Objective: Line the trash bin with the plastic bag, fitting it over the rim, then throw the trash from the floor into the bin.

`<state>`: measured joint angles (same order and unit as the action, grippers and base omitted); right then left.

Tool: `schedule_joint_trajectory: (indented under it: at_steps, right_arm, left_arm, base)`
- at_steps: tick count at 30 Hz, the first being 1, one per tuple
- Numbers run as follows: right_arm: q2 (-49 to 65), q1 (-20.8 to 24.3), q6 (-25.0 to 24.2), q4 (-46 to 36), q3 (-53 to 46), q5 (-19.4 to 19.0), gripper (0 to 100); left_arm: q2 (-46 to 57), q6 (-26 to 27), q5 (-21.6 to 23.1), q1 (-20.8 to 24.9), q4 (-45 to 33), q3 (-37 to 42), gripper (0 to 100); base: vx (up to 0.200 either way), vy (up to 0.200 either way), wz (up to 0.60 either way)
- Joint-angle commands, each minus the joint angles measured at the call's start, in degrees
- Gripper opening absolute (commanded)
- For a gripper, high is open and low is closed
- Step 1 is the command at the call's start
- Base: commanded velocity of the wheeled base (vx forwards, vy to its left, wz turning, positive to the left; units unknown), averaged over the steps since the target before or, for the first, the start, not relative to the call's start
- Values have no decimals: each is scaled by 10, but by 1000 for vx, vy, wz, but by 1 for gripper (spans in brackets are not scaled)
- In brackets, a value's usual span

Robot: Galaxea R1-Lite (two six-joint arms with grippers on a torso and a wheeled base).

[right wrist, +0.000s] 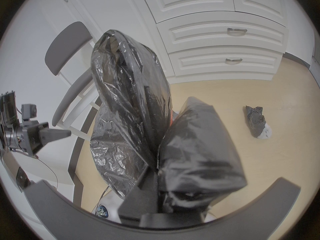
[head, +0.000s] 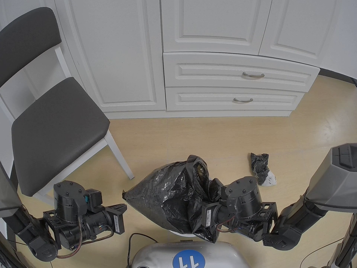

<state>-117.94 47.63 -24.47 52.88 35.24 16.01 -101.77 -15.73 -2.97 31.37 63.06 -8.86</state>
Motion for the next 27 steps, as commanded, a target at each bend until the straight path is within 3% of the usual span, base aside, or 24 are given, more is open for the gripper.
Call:
schedule_joint_trajectory:
  at_steps: [1,10,27]
  right_arm:
    - [6,-7,0,0,1,0,0]
    - [1,-18,0,1,7,0,0]
    - [7,-35,22,0,-4,0,0]
  left_arm:
    - [-89,18,0,-6,6,2,0]
    - [-188,36,1,-5,35,-45,0]
    - [-345,47,1,2,29,-310,0]
  base:
    - [0,0,0]
    - [0,0,0]
    - [0,0,0]
